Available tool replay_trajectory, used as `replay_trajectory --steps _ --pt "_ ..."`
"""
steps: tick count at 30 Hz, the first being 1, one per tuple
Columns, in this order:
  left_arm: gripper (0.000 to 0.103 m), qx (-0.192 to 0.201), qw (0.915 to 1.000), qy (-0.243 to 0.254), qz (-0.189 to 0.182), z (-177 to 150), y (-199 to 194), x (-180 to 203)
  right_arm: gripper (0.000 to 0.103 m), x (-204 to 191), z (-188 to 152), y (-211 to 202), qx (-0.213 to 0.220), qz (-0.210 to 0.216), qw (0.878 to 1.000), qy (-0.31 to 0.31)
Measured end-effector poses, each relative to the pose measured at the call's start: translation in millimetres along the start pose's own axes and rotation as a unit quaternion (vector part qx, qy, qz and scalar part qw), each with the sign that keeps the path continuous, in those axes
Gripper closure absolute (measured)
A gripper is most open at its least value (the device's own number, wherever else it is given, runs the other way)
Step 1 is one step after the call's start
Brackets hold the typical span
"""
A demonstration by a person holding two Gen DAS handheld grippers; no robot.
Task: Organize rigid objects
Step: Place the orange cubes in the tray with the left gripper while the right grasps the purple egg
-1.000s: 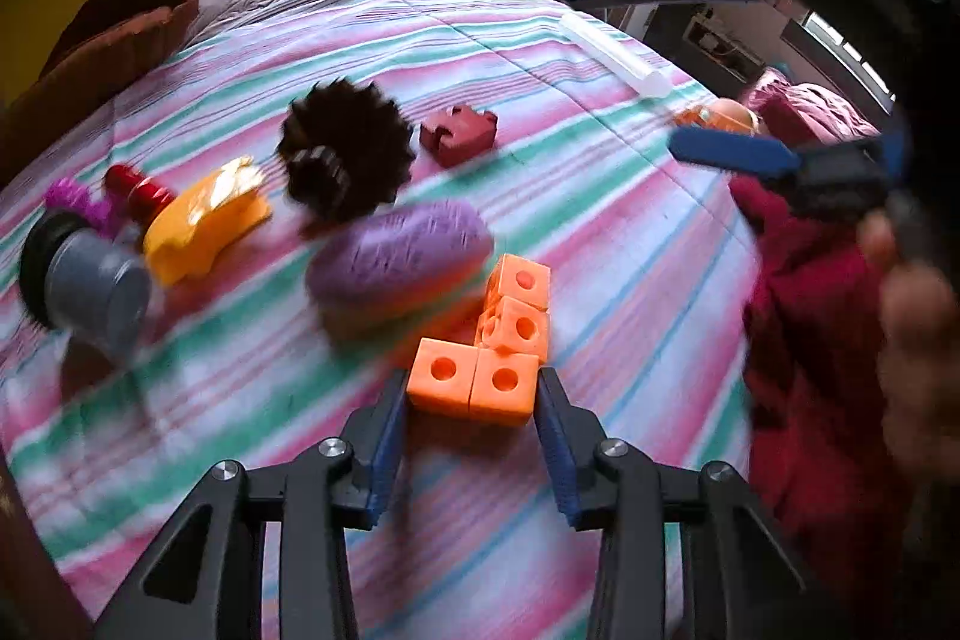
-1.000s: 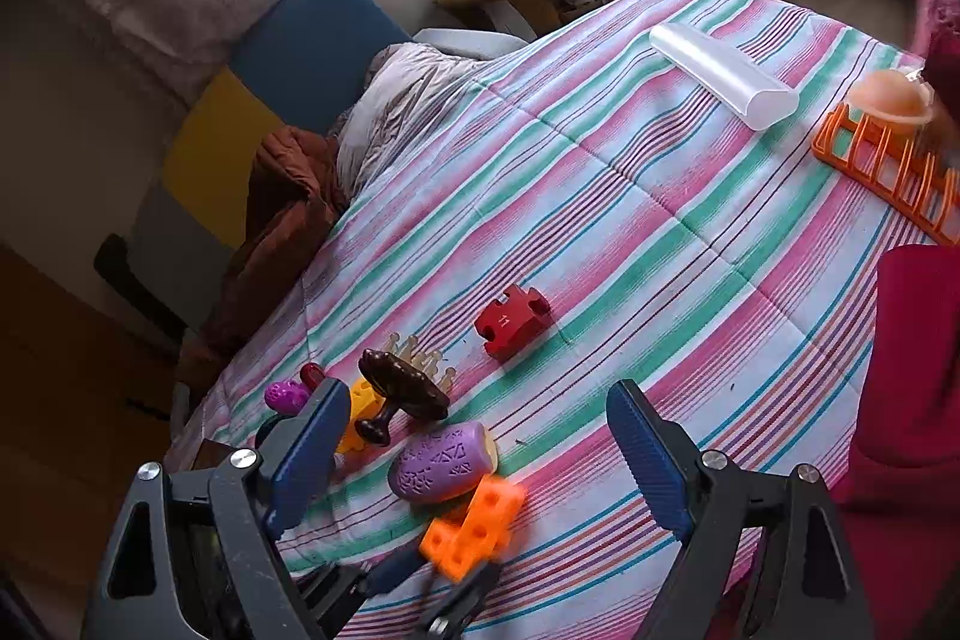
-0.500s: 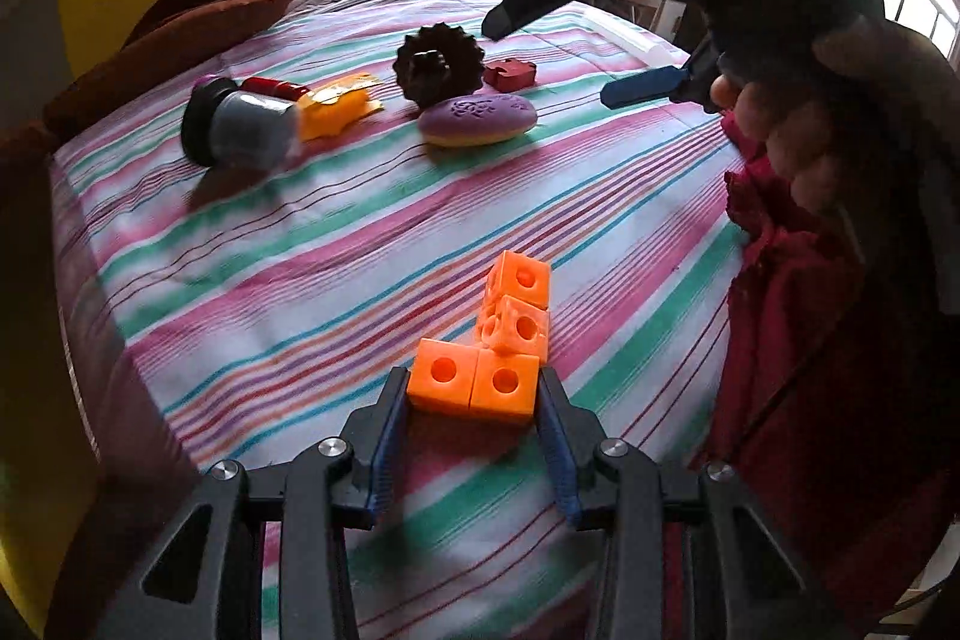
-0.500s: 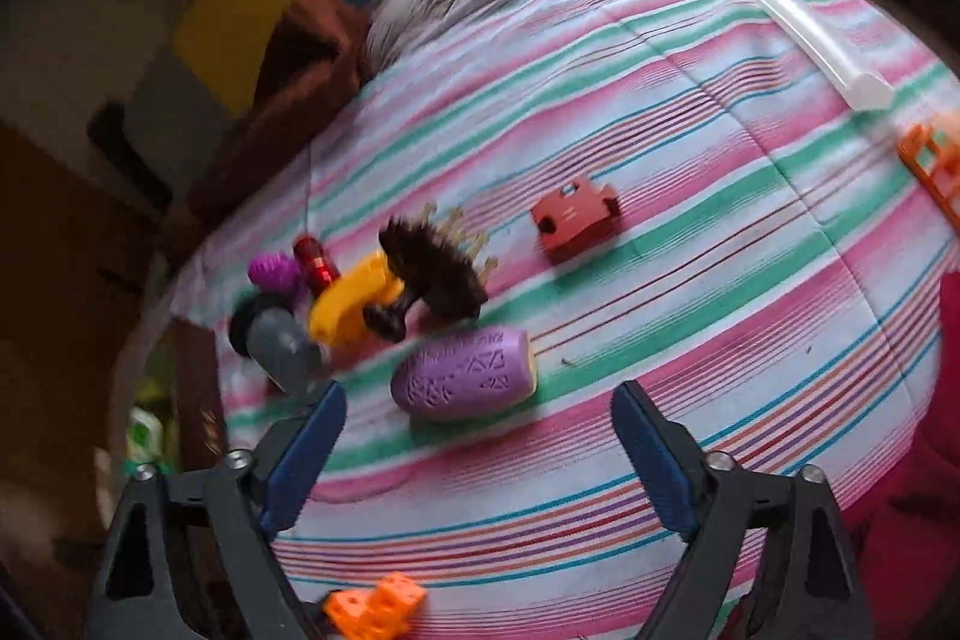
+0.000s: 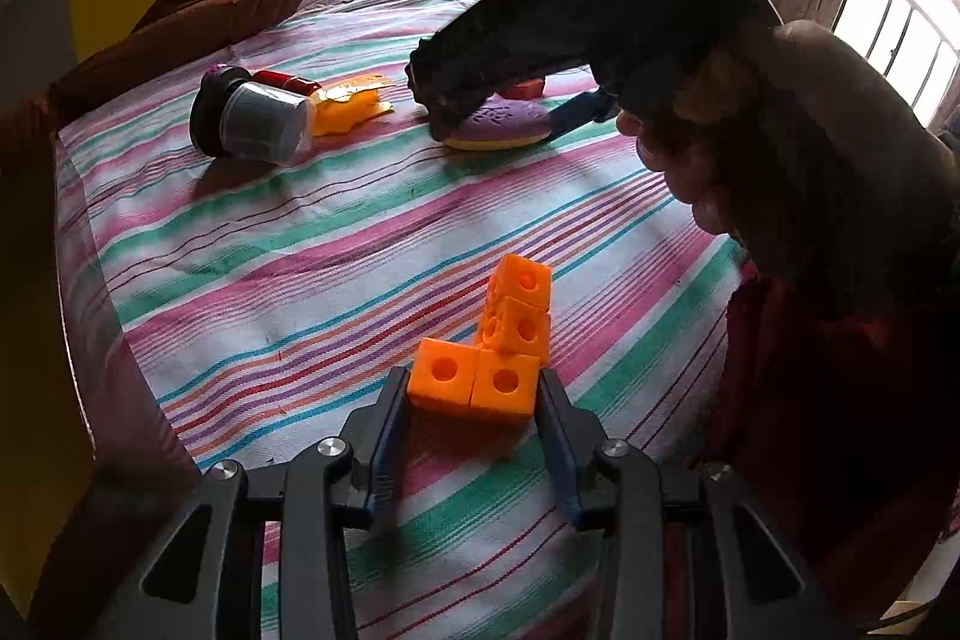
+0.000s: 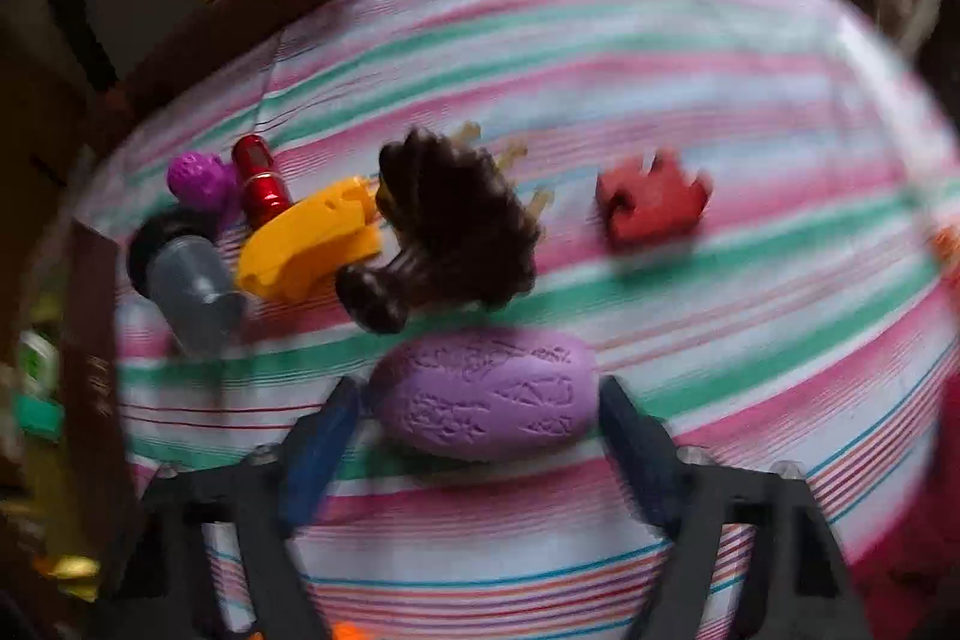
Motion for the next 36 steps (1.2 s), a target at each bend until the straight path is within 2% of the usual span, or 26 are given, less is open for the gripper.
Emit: replay_trajectory --steps 9,14,21,25,28,31,36 --pt "0.062 0.001 1.0000 -0.003 0.001 1.5 1.6 0.3 0.027 12.8 0.7 4.7 -0.007 0.019 1.000 0.001" --pt "0.062 0.004 0.9999 -0.009 -0.005 2.5 -5.9 -0.5 0.027 8.2 0.4 6.3 -0.007 0.007 1.000 -0.013" --pt "0.062 0.042 0.9990 -0.008 -0.011 6.6 -48.0 3.4 0.027 7.9 -1.0 6.3 -0.005 -0.005 1.000 -0.028" --pt "0.062 0.074 0.9967 -0.031 0.010 12.2 -85.2 -9.2 0.027 8.7 -1.5 5.4 -0.003 -0.010 0.999 -0.037" --pt "0.062 0.095 0.9928 -0.066 0.035 11.9 -110.2 -33.1 0.027 9.5 -1.1 5.0 -0.002 -0.014 0.999 -0.042" --pt "0.062 0.105 0.9847 -0.122 0.066 4.8 -133.8 -71.1 0.028 12.2 -0.2 4.4 -0.002 -0.013 0.999 -0.043" --pt "0.062 0.109 0.9606 -0.212 0.143 -23.8 -160.8 -144.5 0.028 14.5 1.2 3.8 0.001 -0.020 0.998 -0.053"
Point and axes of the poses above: each gripper's, at about its wrist camera, not at the fingertips, and y roughly the way its jaws point, x to its right, z to its top, the point moved 1 cm from there along y, roughly the way its jaws point, and after that the axes turned 2 degrees about x, right-handed, at the moved point
